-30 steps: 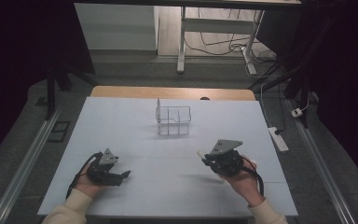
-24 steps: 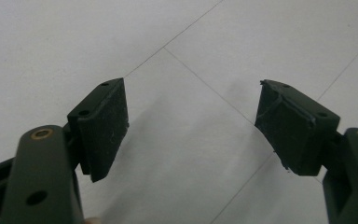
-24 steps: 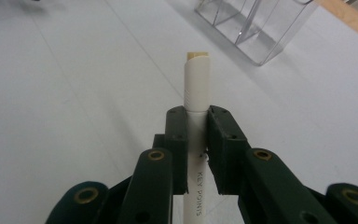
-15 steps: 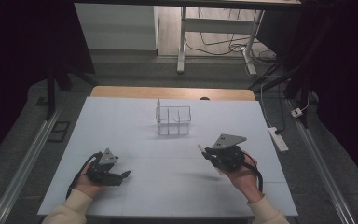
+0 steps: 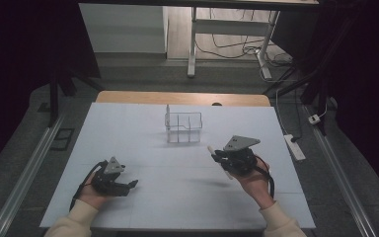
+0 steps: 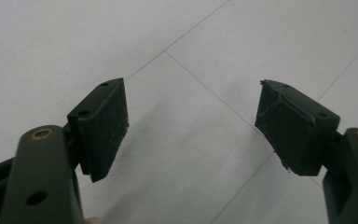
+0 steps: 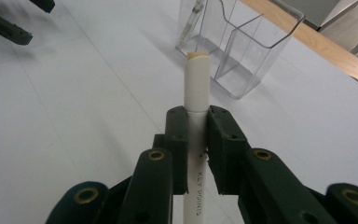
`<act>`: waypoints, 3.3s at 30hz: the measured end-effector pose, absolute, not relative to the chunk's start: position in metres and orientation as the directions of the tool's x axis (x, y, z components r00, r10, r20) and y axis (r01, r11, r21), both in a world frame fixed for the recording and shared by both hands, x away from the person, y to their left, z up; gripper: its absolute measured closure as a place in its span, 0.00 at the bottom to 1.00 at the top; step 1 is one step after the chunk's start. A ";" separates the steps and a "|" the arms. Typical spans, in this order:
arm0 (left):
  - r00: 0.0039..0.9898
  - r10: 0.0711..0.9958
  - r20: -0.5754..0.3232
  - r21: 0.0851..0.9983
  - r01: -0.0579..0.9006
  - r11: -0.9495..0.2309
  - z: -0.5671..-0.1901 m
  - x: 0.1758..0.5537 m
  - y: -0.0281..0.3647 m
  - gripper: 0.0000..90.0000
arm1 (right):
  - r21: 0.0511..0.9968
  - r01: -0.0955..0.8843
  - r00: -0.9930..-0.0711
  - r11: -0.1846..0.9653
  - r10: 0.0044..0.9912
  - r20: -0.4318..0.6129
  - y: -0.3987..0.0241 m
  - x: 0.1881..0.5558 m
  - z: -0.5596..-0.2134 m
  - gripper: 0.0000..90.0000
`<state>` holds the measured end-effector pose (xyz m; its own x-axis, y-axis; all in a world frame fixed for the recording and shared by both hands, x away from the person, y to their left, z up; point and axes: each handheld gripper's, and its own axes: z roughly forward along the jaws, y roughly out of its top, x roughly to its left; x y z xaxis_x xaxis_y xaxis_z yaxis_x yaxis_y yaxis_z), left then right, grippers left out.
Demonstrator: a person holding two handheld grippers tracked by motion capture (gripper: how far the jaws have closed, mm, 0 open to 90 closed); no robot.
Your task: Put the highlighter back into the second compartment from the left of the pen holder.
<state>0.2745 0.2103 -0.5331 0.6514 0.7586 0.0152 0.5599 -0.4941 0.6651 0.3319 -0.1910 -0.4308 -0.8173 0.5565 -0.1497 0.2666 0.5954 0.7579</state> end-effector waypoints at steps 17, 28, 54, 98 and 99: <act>0.651 0.759 0.013 0.668 0.559 -0.491 -0.533 0.275 0.211 0.28 | 0.806 0.229 -0.823 0.546 0.551 -0.140 -0.169 0.351 -0.417 0.86; 0.649 0.761 0.004 0.670 0.563 -0.484 -0.533 0.275 0.212 0.28 | 0.837 0.218 -0.825 0.502 0.553 -0.117 -0.147 0.369 -0.410 0.86; 0.649 0.761 0.005 0.670 0.563 -0.484 -0.533 0.275 0.213 0.28 | 0.886 0.208 -0.782 0.414 0.615 -0.104 -0.142 0.402 -0.394 0.86; 0.648 0.762 0.002 0.676 0.560 -0.478 -0.532 0.275 0.214 0.28 | 0.939 0.236 -0.753 0.252 0.658 0.012 -0.111 0.454 -0.386 0.86; 0.648 0.762 0.002 0.676 0.560 -0.478 -0.532 0.275 0.214 0.28 | 0.938 0.236 -0.751 0.254 0.660 0.011 -0.110 0.456 -0.386 0.86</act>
<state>0.2753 0.2136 -0.5321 0.6480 0.7617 0.0022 0.5601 -0.4784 0.6763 0.4555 -0.1102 -0.3858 -0.7515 0.6597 0.0110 0.2364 0.2536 0.9380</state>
